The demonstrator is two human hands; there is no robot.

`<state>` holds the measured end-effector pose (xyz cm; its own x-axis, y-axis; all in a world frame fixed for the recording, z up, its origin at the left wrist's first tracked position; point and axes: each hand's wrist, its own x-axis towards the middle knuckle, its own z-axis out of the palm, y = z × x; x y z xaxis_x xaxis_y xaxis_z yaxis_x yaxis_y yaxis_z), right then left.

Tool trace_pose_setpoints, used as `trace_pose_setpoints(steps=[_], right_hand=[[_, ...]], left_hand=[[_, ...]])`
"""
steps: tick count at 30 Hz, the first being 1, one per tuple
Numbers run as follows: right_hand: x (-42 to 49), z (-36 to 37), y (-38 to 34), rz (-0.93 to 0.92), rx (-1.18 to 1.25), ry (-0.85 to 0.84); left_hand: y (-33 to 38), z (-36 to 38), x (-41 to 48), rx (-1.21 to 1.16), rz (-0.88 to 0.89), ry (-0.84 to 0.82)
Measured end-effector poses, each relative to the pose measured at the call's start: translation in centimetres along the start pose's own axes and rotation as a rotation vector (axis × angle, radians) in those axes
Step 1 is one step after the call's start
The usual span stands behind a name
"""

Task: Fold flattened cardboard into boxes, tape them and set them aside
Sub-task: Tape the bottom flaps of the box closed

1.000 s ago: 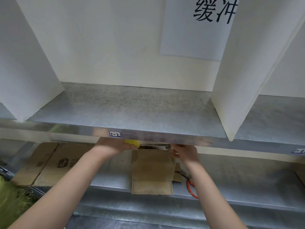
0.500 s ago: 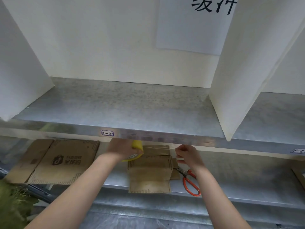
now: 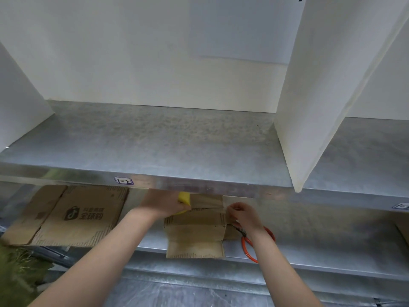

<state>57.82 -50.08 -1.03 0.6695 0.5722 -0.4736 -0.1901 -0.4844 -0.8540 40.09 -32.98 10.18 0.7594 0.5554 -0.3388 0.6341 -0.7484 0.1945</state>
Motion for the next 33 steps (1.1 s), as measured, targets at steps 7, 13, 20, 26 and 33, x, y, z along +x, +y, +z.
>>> trace_pose_setpoints(steps=[7, 13, 20, 26, 33], right_hand=[[0.1, 2.2, 1.2, 0.09, 0.261, 0.049], [-1.1, 2.3, 1.3, -0.16, -0.08, 0.277], [-4.2, 3.1, 2.2, -0.29, -0.065, -0.022], [-3.7, 2.5, 1.1, -0.311, -0.193, -0.046], [-3.8, 3.0, 0.5, -0.372, -0.437, -0.059]], left_hand=[[-1.2, 0.6, 0.9, -0.042, -0.007, -0.045], [-0.7, 0.5, 0.8, -0.015, 0.003, -0.01], [-0.9, 0.2, 0.4, 0.005, 0.004, -0.031], [-1.4, -1.4, -0.6, 0.021, 0.061, -0.054], [-3.3, -0.1, -3.1, -0.575, -0.003, 0.181]])
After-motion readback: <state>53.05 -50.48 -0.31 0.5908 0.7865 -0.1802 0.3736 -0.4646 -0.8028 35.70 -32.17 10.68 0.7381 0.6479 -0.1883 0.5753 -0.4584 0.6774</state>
